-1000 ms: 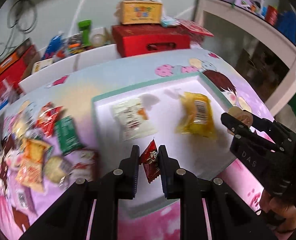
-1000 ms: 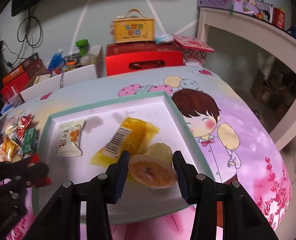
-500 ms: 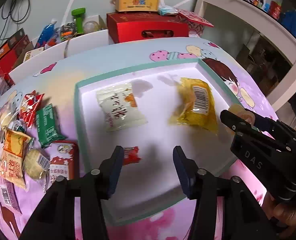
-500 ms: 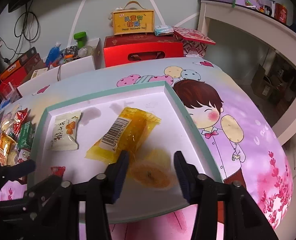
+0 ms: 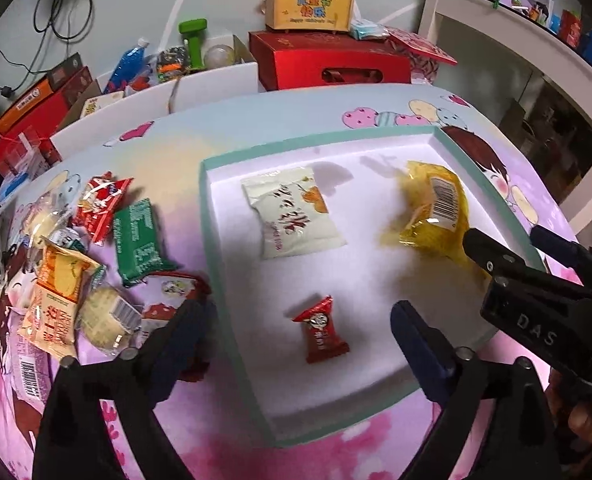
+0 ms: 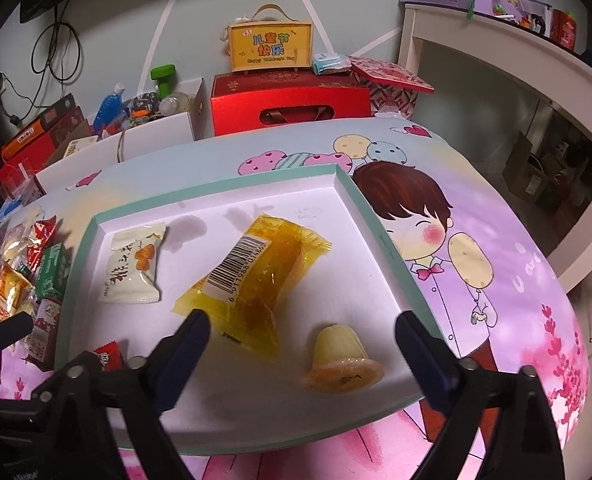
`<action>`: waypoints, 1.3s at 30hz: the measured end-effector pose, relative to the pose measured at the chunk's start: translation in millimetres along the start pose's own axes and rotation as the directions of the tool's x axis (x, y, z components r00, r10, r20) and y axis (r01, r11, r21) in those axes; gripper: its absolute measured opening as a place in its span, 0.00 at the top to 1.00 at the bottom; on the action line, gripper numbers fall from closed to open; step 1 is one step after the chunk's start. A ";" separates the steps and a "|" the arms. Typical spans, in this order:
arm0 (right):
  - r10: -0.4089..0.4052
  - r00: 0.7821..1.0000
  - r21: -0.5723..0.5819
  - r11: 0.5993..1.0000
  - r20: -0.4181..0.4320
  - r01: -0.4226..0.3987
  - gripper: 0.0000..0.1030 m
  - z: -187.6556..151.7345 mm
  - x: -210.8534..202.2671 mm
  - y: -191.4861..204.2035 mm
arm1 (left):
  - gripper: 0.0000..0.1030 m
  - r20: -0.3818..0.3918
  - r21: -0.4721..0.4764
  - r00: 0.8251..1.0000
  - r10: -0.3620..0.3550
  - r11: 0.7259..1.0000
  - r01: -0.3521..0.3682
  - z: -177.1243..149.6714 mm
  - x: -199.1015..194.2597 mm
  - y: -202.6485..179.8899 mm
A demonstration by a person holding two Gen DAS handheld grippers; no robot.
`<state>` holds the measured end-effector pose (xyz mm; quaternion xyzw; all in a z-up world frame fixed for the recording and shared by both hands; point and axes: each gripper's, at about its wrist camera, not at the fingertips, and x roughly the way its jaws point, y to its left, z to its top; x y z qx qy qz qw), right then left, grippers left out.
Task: Organize snacks
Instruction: 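Release the red candy into the tray with the left tool while the right tool releases the jelly cup, then move the left tool to the pink bread bag while the right tool reaches the brown biscuit pack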
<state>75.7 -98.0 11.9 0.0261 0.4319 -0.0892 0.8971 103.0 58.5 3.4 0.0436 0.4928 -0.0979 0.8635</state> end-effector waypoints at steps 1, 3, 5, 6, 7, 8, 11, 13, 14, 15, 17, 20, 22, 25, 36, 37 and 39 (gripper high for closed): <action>0.004 1.000 0.005 1.000 0.004 -0.004 0.01 0.2 -0.3 -0.3 | 0.07 0.004 -0.004 1.000 0.004 1.000 -0.004 0.1 -0.4 2.0; 0.009 1.000 0.012 1.000 0.009 -0.009 0.00 0.5 -0.7 -0.6 | 0.07 0.015 -0.018 1.000 0.011 1.000 -0.010 -0.1 -2.4 7.3; 0.008 1.000 0.013 1.000 0.013 -0.008 0.00 0.6 -0.7 0.3 | 0.07 0.024 -0.030 1.000 0.015 0.999 -0.014 -0.5 -4.4 11.7; 0.005 1.000 0.011 1.000 0.014 -0.005 0.00 0.4 -0.6 1.1 | 0.07 0.029 -0.036 0.999 0.017 0.999 -0.016 -0.6 -5.7 14.2; 0.004 1.000 0.008 1.000 0.015 -0.004 0.00 0.3 -0.4 2.0 | 0.07 0.034 -0.041 0.999 0.018 0.999 -0.016 -0.8 -7.0 16.7; 0.005 1.000 0.007 1.000 0.016 -0.005 0.00 0.2 0.0 3.2 | 0.07 0.038 -0.044 0.999 0.018 0.999 -0.017 -1.3 -8.1 18.7; 0.015 1.000 0.011 1.000 0.019 -0.015 0.00 -0.1 0.2 5.5 | 0.06 0.046 -0.054 0.999 0.020 0.998 -0.018 -2.1 -11.8 25.4; 0.023 0.999 0.014 1.000 0.025 -0.024 0.00 0.2 -0.5 7.0 | 0.07 0.049 -0.056 0.999 0.023 0.998 -0.020 -2.4 -15.5 30.8; 0.027 0.999 0.015 0.999 0.029 -0.028 0.00 0.2 -1.1 7.6 | 0.06 0.052 -0.055 0.998 0.025 0.998 -0.022 -2.6 -17.4 33.0; 0.033 0.999 0.016 0.999 0.033 -0.033 0.00 0.5 -1.9 8.9 | 0.07 0.056 -0.054 0.998 0.029 0.998 -0.026 -2.8 -19.9 35.9; 0.041 0.998 0.015 0.999 0.042 -0.042 0.00 0.4 -3.5 12.0 | 0.06 0.067 -0.062 0.997 0.039 0.997 -0.034 -2.9 -26.6 44.8; 0.052 0.997 0.011 0.999 0.050 -0.053 0.00 0.6 -4.7 17.3 | 0.07 0.069 -0.095 0.996 0.057 0.994 -0.050 -3.9 -33.8 63.1; 0.063 0.997 0.013 0.998 0.051 -0.064 0.00 0.5 -4.5 21.1 | 0.07 0.066 -0.115 0.995 0.076 0.991 -0.068 -6.2 -38.6 76.8; 0.077 0.996 0.017 0.997 0.050 -0.078 0.00 0.7 -4.2 26.1 | 0.07 0.063 -0.156 0.992 0.113 0.983 -0.102 -10.8 -45.7 100.9; 0.156 0.983 -0.022 0.988 0.097 -0.154 0.00 15.4 -25.2 70.7 | 0.07 0.061 -0.351 0.989 0.136 0.930 -0.106 -30.3 -63.5 191.6; 0.167 0.981 -0.032 0.986 0.102 -0.164 0.00 17.8 -27.2 77.8 | 0.07 0.063 -0.374 0.989 0.136 0.922 -0.103 -32.5 -65.0 200.5; 0.194 0.975 -0.063 0.980 0.109 -0.187 0.00 22.2 -30.8 95.4 | 0.07 0.065 -0.430 0.988 0.140 0.898 -0.098 -39.0 -67.7 220.3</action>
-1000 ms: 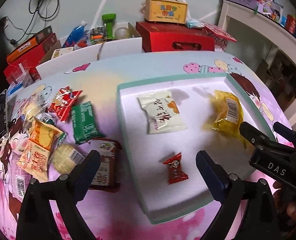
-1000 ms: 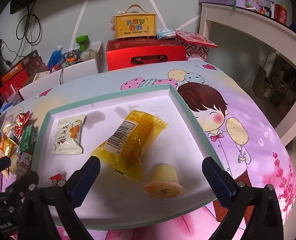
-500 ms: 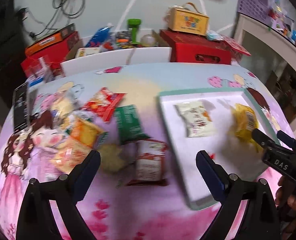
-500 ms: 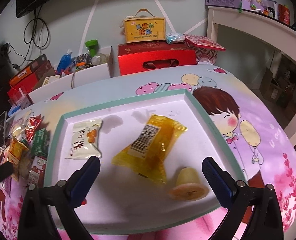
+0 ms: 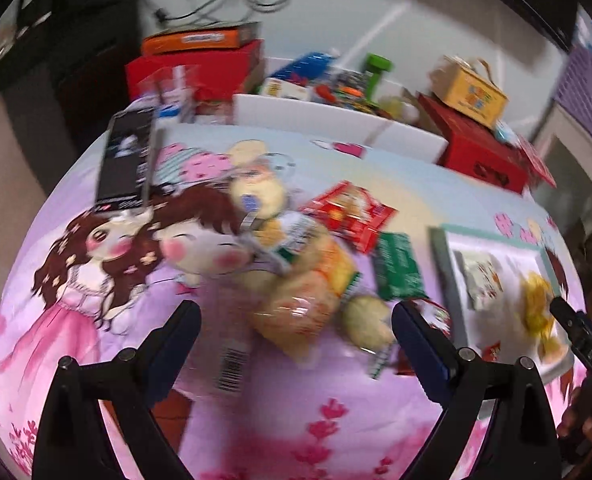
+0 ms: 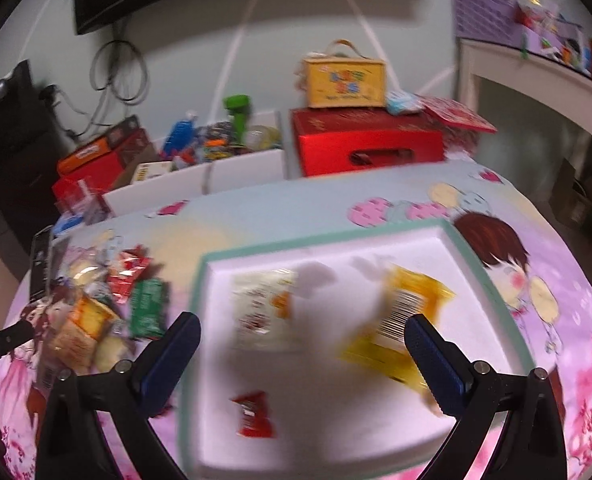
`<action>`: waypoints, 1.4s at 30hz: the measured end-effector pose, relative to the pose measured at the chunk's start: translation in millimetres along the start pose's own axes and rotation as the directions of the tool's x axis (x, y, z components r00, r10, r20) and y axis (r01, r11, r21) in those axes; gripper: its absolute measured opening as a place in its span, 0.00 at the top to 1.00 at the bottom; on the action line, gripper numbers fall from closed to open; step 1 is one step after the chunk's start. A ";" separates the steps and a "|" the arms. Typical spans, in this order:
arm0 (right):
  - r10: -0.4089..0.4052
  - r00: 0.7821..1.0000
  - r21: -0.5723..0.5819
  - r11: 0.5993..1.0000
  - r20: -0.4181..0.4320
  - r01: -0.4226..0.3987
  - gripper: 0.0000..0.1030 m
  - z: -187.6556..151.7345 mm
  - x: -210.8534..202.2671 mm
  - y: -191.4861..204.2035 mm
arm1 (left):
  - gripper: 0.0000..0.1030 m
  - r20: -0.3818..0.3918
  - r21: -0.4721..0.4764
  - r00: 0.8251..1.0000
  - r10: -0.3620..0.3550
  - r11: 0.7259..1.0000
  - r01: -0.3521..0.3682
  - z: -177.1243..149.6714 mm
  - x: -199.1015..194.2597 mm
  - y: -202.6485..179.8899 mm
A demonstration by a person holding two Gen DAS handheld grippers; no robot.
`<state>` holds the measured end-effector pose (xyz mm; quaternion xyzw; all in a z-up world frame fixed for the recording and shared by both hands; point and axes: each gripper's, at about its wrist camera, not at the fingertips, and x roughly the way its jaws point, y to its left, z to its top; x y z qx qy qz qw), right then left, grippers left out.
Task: Organize snacks
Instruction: 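Move the left tool to the pink bread bag while the right tool reaches the brown biscuit pack, then grasp the pink bread bag with the left tool while the right tool grasps the brown biscuit pack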
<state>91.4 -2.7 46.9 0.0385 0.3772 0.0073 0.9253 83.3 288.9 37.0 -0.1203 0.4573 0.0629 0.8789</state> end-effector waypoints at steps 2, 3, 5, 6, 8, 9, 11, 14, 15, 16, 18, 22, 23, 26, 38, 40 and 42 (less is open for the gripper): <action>0.028 1.000 -0.031 0.999 0.001 -0.028 0.00 3.1 1.6 15.5 | 0.07 -0.001 -0.052 1.000 0.005 0.999 -0.005 1.0 0.2 18.0; 0.044 0.999 -0.049 0.998 -0.002 -0.044 0.00 4.3 3.6 24.9 | 0.07 -0.002 -0.071 1.000 0.009 0.997 -0.009 1.1 0.4 24.6; 0.074 0.997 -0.075 0.994 -0.017 -0.075 0.00 5.4 8.5 41.6 | 0.07 -0.004 -0.111 1.000 0.021 0.994 -0.021 0.4 1.3 38.8; 0.092 0.995 -0.087 0.992 -0.025 -0.094 0.00 5.3 11.1 50.5 | 0.07 -0.006 -0.130 1.000 0.024 0.991 -0.025 -0.3 2.2 45.1; 0.121 0.992 -0.114 0.986 -0.040 -0.125 0.00 3.6 15.0 66.6 | 0.07 -0.012 -0.154 1.000 0.022 0.988 -0.024 -1.9 4.1 53.3; 0.133 0.990 -0.132 0.982 -0.050 -0.138 0.00 2.2 17.5 75.7 | 0.07 -0.015 -0.160 1.000 0.022 0.987 -0.025 -2.4 5.0 55.5; 0.152 0.986 -0.159 0.974 -0.068 -0.161 0.00 -1.2 22.3 89.5 | 0.07 -0.024 -0.161 0.999 0.022 0.987 -0.026 -3.5 7.3 57.4; 0.167 0.980 -0.178 0.967 -0.106 -0.184 0.06 -8.3 31.0 102.8 | 0.07 -0.043 -0.152 0.999 0.014 0.988 -0.020 -5.6 12.9 55.9; 0.172 0.977 -0.184 0.964 -0.124 -0.193 0.10 -12.0 34.7 107.1 | 0.07 -0.053 -0.149 0.999 0.014 0.989 -0.022 -6.8 14.7 55.1; 0.175 0.975 -0.188 0.962 -0.139 -0.200 0.13 -15.1 37.6 110.0 | 0.07 -0.064 -0.145 0.998 0.016 0.989 -0.026 -7.7 17.2 53.9; 0.183 0.968 -0.196 0.957 -0.170 -0.216 0.18 -22.4 42.6 115.2 | 0.07 -0.090 -0.133 0.996 0.022 0.991 -0.034 -10.3 23.8 51.4; 0.195 0.957 -0.205 0.949 -0.216 -0.240 0.27 -32.9 49.2 119.1 | 0.07 -0.136 -0.115 0.990 0.024 0.993 -0.040 -15.6 36.4 46.3; 0.194 0.954 -0.205 0.948 -0.227 -0.242 0.27 -35.1 50.6 119.7 | 0.07 -0.147 -0.111 0.989 0.026 0.993 -0.043 -16.5 39.4 45.3; 0.181 0.948 -0.205 0.949 -0.263 -0.239 0.29 -41.7 58.0 120.7 | 0.07 -0.169 -0.096 0.985 0.025 0.995 -0.041 -18.8 46.1 41.4; 0.191 0.932 -0.187 0.949 -0.307 -0.255 0.35 -50.0 67.1 121.0 | 0.07 -0.235 -0.053 0.967 0.099 0.992 -0.114 -23.6 67.6 35.9; 0.198 0.931 -0.188 0.946 -0.307 -0.264 0.36 -50.3 66.5 122.4 | 0.07 -0.235 -0.058 0.966 0.107 0.991 -0.123 -23.8 68.6 37.4; 0.198 0.931 -0.188 0.946 -0.307 -0.263 0.36 -50.5 67.0 122.4 | 0.07 -0.232 -0.062 0.966 0.113 0.990 -0.131 -22.6 69.6 38.8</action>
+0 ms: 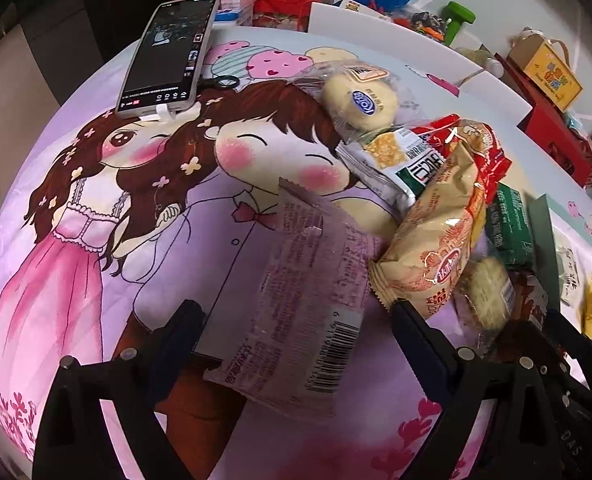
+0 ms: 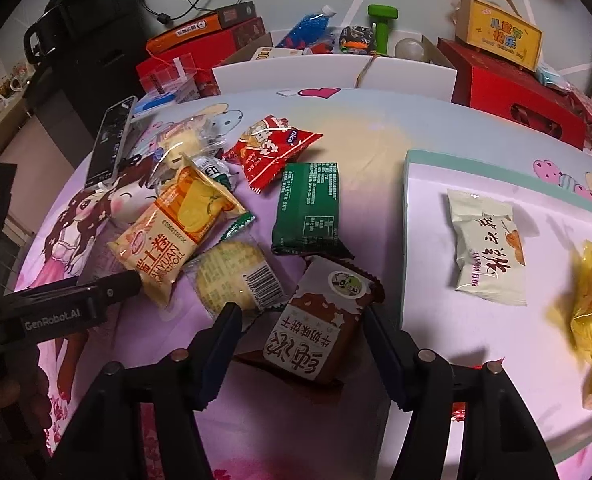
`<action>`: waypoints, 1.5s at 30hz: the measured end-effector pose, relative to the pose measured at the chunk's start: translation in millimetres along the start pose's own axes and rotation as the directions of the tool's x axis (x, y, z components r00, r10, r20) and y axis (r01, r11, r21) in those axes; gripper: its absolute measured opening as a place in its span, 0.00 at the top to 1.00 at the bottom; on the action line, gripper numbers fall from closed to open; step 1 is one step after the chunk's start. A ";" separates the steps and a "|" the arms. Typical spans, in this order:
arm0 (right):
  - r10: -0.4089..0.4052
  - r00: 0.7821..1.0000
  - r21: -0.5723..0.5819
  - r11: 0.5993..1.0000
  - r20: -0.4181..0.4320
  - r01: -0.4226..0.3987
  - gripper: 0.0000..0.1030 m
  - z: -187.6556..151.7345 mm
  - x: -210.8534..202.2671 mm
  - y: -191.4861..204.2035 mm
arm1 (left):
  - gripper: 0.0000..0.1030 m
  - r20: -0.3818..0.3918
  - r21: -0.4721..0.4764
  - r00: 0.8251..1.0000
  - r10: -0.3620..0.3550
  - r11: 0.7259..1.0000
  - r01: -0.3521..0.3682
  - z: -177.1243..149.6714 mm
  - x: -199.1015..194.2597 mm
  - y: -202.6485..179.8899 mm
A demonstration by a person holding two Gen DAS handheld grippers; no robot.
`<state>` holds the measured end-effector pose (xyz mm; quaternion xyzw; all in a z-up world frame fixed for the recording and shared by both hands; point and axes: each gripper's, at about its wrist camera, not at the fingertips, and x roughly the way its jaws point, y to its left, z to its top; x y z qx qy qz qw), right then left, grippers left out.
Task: Organize snacks
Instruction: 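Grasp the pink bread bag with the left tool while the right tool grasps the brown biscuit pack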
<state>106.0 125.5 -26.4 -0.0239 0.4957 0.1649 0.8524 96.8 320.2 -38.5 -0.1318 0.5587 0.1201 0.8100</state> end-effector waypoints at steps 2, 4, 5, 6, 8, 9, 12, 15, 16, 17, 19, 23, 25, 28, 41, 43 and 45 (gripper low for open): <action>-0.008 1.000 -0.002 1.000 0.002 0.008 0.37 0.0 0.4 -0.4 | 0.07 0.002 -0.007 1.000 0.007 1.000 -0.007 0.0 0.6 3.0; -0.028 1.000 -0.014 1.000 0.005 0.028 0.38 0.2 1.7 1.3 | 0.08 0.002 -0.012 1.000 0.011 1.000 -0.011 0.3 1.3 4.7; -0.036 0.999 -0.020 0.999 0.007 0.036 0.38 0.0 2.3 2.7 | 0.14 0.000 -0.012 1.000 0.013 1.000 -0.013 0.5 2.0 5.4; -0.044 0.999 -0.029 0.999 0.009 0.044 0.38 -0.2 3.1 4.4 | 0.22 -0.002 -0.012 1.000 0.022 1.000 -0.022 0.5 3.5 6.0; -0.048 0.999 -0.042 0.998 0.013 0.048 0.38 -0.8 3.7 6.7 | 0.23 -0.007 -0.014 0.999 0.033 0.999 -0.033 0.9 5.8 4.8; -0.040 0.999 -0.041 0.998 0.013 0.041 0.38 -0.8 3.3 6.4 | 0.23 -0.008 -0.013 0.999 0.035 0.999 -0.035 1.2 6.4 4.7; -0.015 1.000 -0.027 1.000 0.015 0.015 0.40 -0.3 0.3 3.5 | 0.26 -0.006 -0.013 0.999 0.038 0.999 -0.038 2.0 5.6 4.3; 0.013 1.000 -0.010 1.000 0.013 -0.012 0.40 -0.3 -2.0 0.5 | 0.35 0.002 -0.017 0.999 0.038 0.999 -0.038 3.2 3.7 3.8; 0.024 1.000 -0.004 1.000 0.013 -0.024 0.40 -0.4 -3.0 -0.9 | 0.37 0.003 -0.019 0.999 0.040 0.999 -0.040 3.4 3.1 3.6; 0.032 0.999 -0.001 0.999 0.012 -0.032 0.40 -0.3 -3.6 -1.6 | 0.41 0.005 -0.020 0.999 0.042 0.999 -0.042 3.6 2.6 3.9; 0.045 0.999 0.006 0.999 0.014 -0.045 0.40 -0.3 -4.7 -2.5 | 0.45 0.006 -0.024 0.999 0.045 0.999 -0.045 4.4 1.9 4.6; 0.053 0.998 0.010 0.999 0.016 -0.054 0.41 -1.3 -7.8 -2.9 | 0.47 0.009 -0.025 0.999 0.046 0.999 -0.045 3.8 0.4 6.6; 0.051 0.999 0.008 0.999 0.018 -0.051 0.42 -1.3 -9.1 -4.0 | 0.47 0.008 -0.024 0.999 0.046 0.999 -0.046 4.1 0.5 6.5; 0.025 1.000 0.016 1.000 -0.002 -0.025 0.42 -2.8 -5.0 -6.6 | 0.47 0.008 -0.024 0.999 0.047 0.999 -0.046 4.5 0.4 6.4; -0.069 0.997 -0.035 0.997 -0.030 0.068 0.44 -4.9 13.5 8.8 | 0.50 0.003 -0.007 0.998 0.056 0.998 -0.056 5.5 3.7 5.0; -0.071 0.997 -0.035 0.997 -0.025 0.070 0.47 -4.8 13.1 8.7 | 0.50 0.003 -0.002 0.998 0.060 0.998 -0.060 5.3 4.6 3.4; -0.066 0.998 -0.028 0.997 -0.022 0.065 0.50 -4.9 12.3 7.1 | 0.51 0.004 -0.001 0.998 0.060 0.998 -0.060 5.1 4.6 2.6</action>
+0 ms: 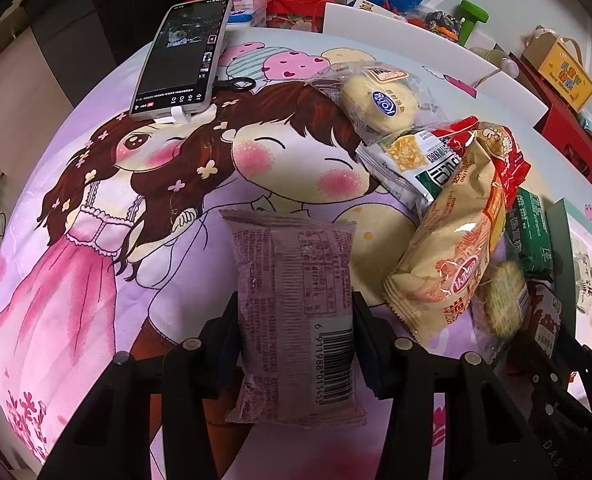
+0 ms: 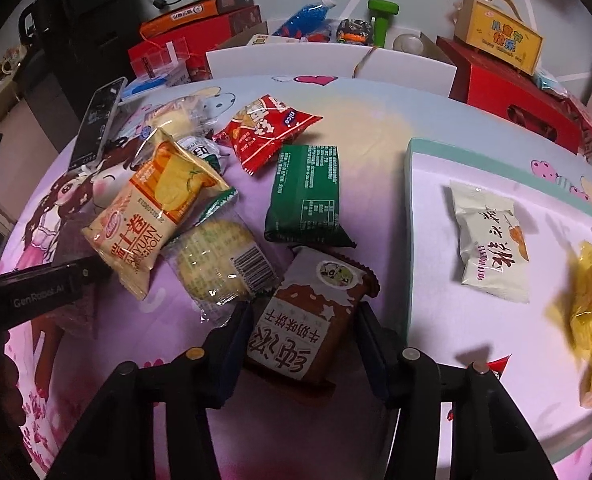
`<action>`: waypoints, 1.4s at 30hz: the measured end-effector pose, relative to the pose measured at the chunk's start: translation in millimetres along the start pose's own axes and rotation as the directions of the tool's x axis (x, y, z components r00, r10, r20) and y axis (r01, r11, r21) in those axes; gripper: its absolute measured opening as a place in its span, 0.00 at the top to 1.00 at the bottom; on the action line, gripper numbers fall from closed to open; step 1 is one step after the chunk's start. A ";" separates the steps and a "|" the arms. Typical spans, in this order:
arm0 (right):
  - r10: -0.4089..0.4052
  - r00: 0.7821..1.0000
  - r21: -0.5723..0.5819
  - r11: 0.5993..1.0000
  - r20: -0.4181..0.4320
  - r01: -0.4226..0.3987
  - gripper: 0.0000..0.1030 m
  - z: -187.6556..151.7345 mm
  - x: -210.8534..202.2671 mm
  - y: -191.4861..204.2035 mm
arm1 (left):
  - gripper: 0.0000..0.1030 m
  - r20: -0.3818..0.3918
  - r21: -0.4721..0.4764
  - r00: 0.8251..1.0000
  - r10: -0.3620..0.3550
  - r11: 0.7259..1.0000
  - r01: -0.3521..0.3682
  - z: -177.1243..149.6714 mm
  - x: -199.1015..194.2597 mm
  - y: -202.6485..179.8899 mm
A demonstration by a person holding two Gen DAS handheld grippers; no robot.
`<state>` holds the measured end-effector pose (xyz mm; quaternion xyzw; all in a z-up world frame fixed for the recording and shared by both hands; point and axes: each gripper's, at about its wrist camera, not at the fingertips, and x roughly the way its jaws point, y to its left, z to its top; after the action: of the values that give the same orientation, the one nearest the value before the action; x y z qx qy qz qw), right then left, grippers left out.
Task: Organize snacks
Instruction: 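Grasp the pink bread bag with the left tool while the right tool grasps the brown biscuit pack, then carry the pink bag with the left tool while the right tool carries the brown pack over the tray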
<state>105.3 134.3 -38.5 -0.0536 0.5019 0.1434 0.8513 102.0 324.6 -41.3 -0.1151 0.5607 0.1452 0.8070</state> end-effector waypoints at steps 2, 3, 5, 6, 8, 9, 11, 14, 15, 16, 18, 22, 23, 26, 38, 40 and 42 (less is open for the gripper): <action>-0.012 1.000 0.007 1.000 0.004 0.012 0.54 0.3 -0.7 -2.4 | 0.55 0.003 0.000 1.000 -0.001 1.000 0.001 -0.1 -0.4 -0.3; -0.014 1.000 0.009 1.000 0.005 0.014 0.56 0.1 -1.5 -3.4 | 0.57 0.005 0.002 1.000 -0.002 1.000 0.002 -0.2 -0.8 -0.5; -0.012 1.000 0.024 1.000 0.014 0.011 0.58 1.8 -4.7 -6.6 | 0.59 0.010 0.006 1.000 -0.002 1.000 0.002 -0.2 -2.4 -1.0; -0.012 1.000 0.026 1.000 0.019 0.012 0.59 2.2 -6.5 -6.8 | 0.60 0.013 0.006 1.000 -0.003 1.000 0.003 -0.2 -3.4 -0.9; -0.009 0.999 0.031 0.999 0.034 0.008 0.59 4.0 -11.7 -9.0 | 0.61 0.022 0.006 1.000 -0.005 1.000 0.005 0.5 -6.4 -0.4; -0.010 0.999 0.033 0.999 0.043 0.008 0.59 4.9 -15.0 -9.8 | 0.61 0.028 0.006 1.000 -0.005 1.000 0.004 0.8 -8.2 -0.4; -0.012 0.998 0.035 0.999 0.063 0.010 0.59 6.6 -21.7 -11.0 | 0.61 0.046 0.007 0.999 -0.004 1.000 0.004 1.6 -13.6 -0.2; -0.001 0.996 0.049 0.999 0.091 -0.004 0.59 9.3 -33.3 -14.8 | 0.61 0.070 0.009 0.998 -0.003 1.000 0.002 2.4 -21.8 -0.8; 0.002 0.995 0.051 0.999 0.100 -0.007 0.59 9.5 -37.4 -15.5 | 0.61 0.077 0.009 0.997 0.000 1.000 -0.001 2.5 -24.6 -1.0; 0.004 0.994 0.053 0.999 0.108 -0.010 0.59 9.9 -40.6 -16.1 | 0.61 0.083 0.010 0.997 0.002 1.000 -0.003 2.4 -26.7 -0.9; 0.010 0.992 0.060 0.998 0.124 -0.017 0.59 10.3 -47.0 -17.7 | 0.61 0.100 0.011 0.995 0.009 1.000 -0.011 2.8 -32.4 -1.6; 0.019 0.991 0.078 0.996 0.134 -0.030 0.59 11.4 -52.9 -24.2 | 0.61 0.128 0.020 0.992 0.020 1.000 -0.023 1.5 -44.6 -4.2; 0.020 0.991 0.084 0.996 0.136 -0.032 0.59 11.8 -54.2 -26.4 | 0.61 0.138 0.024 0.990 0.020 0.999 -0.024 1.6 -47.9 -6.0; 0.021 0.990 0.104 0.994 0.142 -0.036 0.59 12.3 -58.1 -35.4 | 0.61 0.167 0.036 0.986 0.006 0.999 -0.012 3.7 -57.9 -12.8; -0.048 0.987 0.248 0.969 0.154 0.009 0.59 11.7 -75.1 -105.5 | 0.61 0.246 0.195 0.959 -0.138 0.977 0.091 4.4 -93.0 -82.2; -0.060 0.986 0.279 0.960 0.152 0.016 0.59 11.3 -74.8 -121.5 | 0.61 0.248 0.240 0.952 -0.179 0.964 0.118 2.3 -97.7 -101.6; -0.064 0.987 0.312 0.950 0.148 0.015 0.59 10.4 -72.4 -135.4 | 0.61 0.244 0.284 0.947 -0.210 0.949 0.137 -0.6 -99.8 -120.6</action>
<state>121.4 -6.1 22.4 0.0820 0.4489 0.0496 0.8884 112.4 201.5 54.9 -0.0354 0.4469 0.0118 0.8938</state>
